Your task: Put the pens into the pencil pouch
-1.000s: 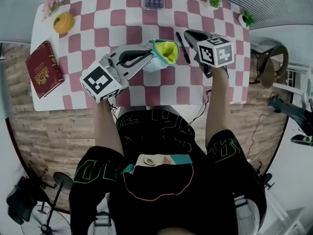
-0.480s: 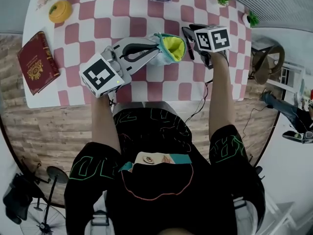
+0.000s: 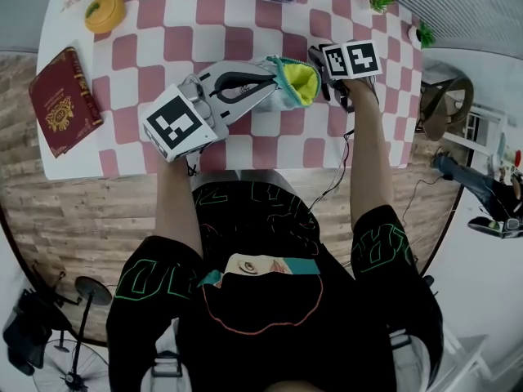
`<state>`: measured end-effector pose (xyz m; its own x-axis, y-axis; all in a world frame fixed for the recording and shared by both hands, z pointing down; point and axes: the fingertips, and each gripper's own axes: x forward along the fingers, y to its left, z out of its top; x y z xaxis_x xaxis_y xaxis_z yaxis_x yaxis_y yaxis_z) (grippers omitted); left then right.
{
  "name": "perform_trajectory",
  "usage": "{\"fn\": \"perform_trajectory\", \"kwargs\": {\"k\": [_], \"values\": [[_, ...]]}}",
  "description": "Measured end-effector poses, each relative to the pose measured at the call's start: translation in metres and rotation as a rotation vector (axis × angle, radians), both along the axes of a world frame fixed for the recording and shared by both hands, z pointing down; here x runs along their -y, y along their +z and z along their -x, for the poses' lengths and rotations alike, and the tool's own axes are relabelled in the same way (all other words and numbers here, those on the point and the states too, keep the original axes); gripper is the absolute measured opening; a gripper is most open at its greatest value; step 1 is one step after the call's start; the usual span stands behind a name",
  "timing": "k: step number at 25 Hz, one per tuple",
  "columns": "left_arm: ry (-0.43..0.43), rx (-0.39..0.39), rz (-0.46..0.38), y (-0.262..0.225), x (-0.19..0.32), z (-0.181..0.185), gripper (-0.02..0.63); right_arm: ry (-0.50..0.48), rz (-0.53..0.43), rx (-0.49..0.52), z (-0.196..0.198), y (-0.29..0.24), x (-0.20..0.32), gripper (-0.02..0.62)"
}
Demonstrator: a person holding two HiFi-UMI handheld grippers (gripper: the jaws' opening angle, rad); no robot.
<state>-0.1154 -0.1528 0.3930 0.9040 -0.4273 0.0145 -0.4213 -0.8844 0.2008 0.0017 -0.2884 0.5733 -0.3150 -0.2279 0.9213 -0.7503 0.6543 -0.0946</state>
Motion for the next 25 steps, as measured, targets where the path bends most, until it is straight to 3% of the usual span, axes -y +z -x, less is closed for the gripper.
{"fn": "perform_trajectory", "kwargs": {"k": [6, 11, 15, 25], "values": [[0.001, 0.002, 0.003, 0.002, -0.003, 0.003, 0.002, 0.034, 0.038, -0.011, 0.004, 0.011, 0.001, 0.121], [-0.014, -0.007, -0.004, 0.0, -0.004, 0.004, 0.002, 0.061, 0.041, -0.047, 0.002, 0.012, 0.004, 0.063], [-0.021, 0.012, 0.013, 0.003, -0.009, 0.005, 0.002, 0.064, 0.036, -0.036, 0.002, 0.012, -0.001, 0.061], [-0.057, 0.028, -0.003, 0.005, -0.011, -0.014, 0.002, 0.108, -0.113, 0.088, -0.009, -0.033, -0.001, 0.061]]}}
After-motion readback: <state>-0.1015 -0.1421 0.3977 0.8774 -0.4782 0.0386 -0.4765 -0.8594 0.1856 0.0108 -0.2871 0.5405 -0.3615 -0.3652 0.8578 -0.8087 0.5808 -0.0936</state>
